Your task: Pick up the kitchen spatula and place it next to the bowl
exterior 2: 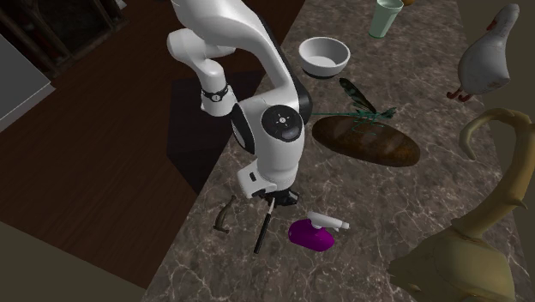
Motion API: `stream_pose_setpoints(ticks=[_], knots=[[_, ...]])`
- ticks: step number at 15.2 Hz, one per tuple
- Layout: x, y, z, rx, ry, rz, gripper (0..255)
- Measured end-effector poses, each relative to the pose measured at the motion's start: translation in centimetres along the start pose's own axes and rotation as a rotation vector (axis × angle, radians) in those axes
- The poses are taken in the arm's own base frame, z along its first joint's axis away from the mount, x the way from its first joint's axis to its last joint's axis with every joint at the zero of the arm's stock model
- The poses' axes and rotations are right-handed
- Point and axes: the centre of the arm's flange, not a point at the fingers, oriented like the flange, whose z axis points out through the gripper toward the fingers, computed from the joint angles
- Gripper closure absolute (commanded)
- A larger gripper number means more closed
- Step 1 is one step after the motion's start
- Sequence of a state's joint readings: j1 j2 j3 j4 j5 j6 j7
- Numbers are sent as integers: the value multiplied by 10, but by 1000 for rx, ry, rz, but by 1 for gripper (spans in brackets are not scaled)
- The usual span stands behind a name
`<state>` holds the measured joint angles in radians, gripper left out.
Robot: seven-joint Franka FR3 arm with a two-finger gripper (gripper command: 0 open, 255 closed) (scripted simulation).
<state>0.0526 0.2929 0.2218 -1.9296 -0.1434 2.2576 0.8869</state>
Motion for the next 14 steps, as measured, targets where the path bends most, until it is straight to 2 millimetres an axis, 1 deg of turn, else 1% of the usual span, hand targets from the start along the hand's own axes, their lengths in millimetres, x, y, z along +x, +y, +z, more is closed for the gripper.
stream_pose_setpoints(ticks=[14], knots=[[6, 1, -73, 0, 0, 0, 255]])
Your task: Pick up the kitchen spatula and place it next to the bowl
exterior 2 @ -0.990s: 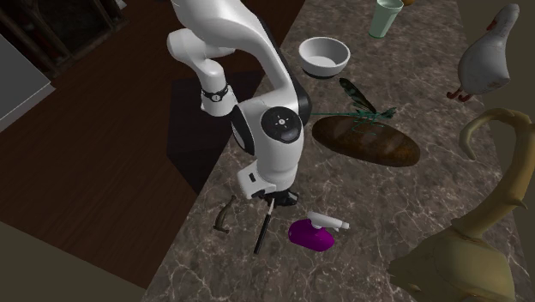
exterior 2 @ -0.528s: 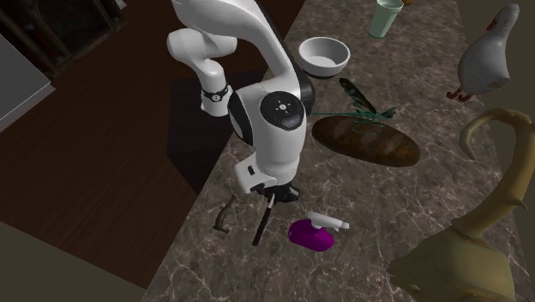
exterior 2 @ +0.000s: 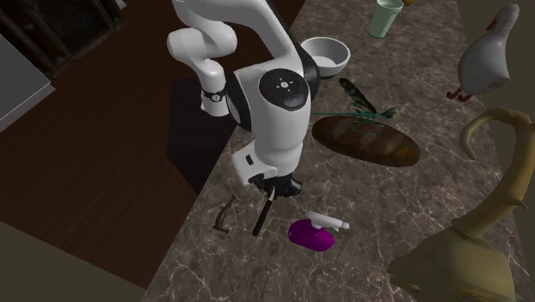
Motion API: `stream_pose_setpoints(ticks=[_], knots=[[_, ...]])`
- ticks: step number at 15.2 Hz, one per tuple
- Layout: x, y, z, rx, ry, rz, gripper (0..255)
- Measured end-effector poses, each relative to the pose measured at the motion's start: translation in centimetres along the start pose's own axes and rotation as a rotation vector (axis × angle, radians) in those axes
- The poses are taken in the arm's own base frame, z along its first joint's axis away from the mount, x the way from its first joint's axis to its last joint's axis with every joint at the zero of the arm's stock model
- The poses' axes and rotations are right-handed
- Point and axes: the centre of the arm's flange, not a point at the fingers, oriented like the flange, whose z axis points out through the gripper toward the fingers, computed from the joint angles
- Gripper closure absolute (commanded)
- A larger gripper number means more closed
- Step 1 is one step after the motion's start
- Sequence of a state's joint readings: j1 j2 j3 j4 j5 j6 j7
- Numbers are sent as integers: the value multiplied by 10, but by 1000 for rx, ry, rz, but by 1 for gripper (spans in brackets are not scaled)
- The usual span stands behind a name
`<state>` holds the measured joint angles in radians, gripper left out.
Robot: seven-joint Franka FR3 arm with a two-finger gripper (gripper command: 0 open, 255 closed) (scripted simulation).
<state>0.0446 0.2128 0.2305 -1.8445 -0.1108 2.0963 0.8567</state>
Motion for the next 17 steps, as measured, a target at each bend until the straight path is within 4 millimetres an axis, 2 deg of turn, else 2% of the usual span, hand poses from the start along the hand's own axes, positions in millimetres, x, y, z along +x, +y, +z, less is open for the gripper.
stream_pose_setpoints(ticks=[14, 17], knots=[[4, -1, -72, 0, 0, 0, 255], [-22, 7, -77, 0, -1, 0, 255]])
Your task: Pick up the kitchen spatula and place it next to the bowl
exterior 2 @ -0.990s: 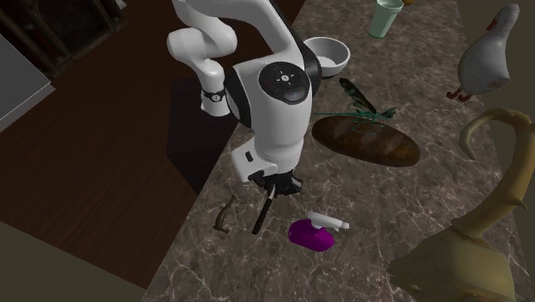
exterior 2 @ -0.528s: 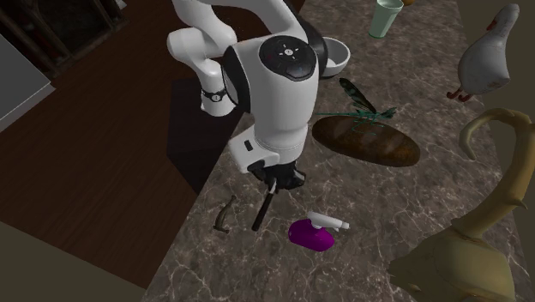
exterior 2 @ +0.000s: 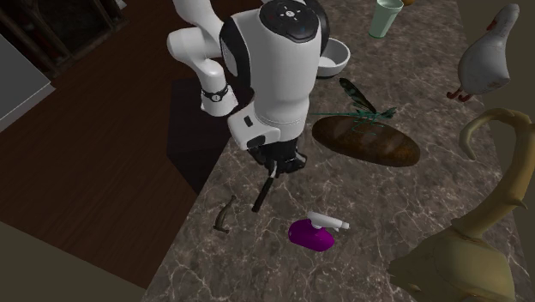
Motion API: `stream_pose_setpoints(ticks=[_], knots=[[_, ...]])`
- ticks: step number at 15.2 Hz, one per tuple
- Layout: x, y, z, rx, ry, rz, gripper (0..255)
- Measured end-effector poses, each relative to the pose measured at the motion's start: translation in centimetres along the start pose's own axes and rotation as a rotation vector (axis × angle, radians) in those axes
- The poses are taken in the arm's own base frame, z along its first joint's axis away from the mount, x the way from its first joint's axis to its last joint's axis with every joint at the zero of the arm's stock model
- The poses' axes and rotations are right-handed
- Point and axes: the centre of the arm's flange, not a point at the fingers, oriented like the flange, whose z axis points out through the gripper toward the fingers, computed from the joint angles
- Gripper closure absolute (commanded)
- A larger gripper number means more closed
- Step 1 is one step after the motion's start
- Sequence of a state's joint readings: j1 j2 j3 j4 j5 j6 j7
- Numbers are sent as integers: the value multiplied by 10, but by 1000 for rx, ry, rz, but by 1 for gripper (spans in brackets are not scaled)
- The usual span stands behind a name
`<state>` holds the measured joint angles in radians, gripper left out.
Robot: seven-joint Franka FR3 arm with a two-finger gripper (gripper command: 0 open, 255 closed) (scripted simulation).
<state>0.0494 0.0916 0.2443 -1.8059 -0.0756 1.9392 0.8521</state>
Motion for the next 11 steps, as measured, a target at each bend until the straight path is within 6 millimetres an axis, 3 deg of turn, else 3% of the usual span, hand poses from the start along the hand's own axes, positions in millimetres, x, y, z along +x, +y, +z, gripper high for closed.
stream_pose_setpoints(ticks=[11], knots=[[-138, 35, -10, 1, 1, -1, 255]])
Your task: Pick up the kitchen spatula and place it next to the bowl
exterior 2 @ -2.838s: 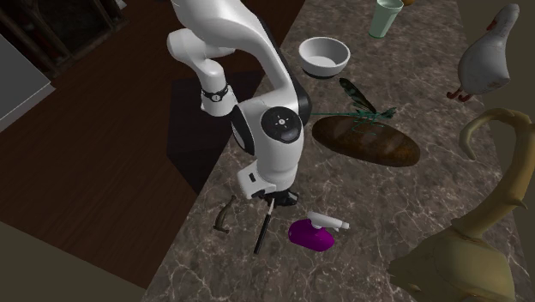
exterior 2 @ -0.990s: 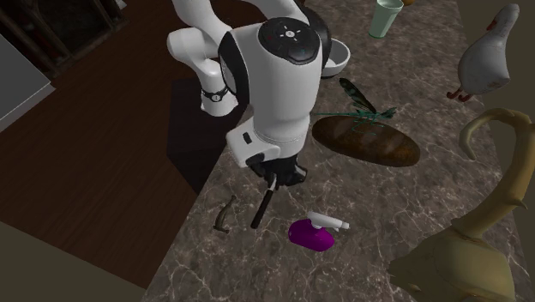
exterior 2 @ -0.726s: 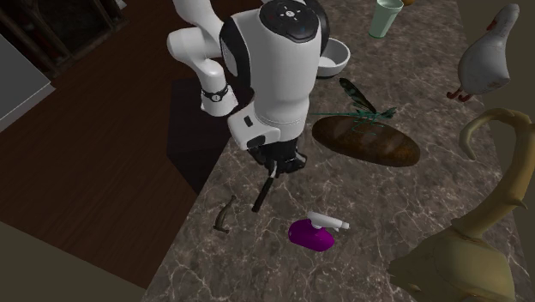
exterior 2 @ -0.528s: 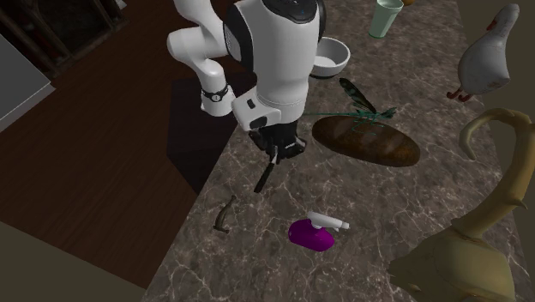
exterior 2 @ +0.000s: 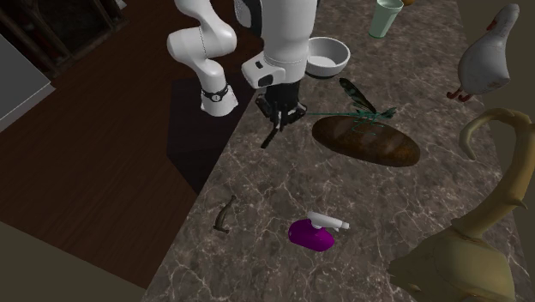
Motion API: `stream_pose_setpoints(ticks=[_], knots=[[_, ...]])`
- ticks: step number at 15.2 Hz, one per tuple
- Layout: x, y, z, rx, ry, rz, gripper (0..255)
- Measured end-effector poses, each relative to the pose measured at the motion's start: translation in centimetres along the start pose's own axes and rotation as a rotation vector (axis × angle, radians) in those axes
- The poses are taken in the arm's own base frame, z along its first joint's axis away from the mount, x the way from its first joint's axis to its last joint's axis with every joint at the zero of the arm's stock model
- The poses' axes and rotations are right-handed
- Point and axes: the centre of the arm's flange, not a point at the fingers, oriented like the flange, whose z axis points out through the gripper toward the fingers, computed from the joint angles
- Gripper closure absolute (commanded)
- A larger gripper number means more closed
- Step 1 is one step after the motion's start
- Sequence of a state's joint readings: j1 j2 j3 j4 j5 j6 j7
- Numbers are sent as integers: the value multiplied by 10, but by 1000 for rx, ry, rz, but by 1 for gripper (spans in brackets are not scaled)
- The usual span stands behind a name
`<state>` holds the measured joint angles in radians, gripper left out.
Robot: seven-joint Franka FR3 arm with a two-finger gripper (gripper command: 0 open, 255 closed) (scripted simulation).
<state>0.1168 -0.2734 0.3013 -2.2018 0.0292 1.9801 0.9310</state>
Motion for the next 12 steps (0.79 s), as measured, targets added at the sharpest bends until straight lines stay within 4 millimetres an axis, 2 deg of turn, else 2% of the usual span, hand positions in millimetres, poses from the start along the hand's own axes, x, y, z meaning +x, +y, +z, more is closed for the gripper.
stream_pose_setpoints(ticks=[12], knots=[[-155, 41, -10, 0, 0, 0, 255]])
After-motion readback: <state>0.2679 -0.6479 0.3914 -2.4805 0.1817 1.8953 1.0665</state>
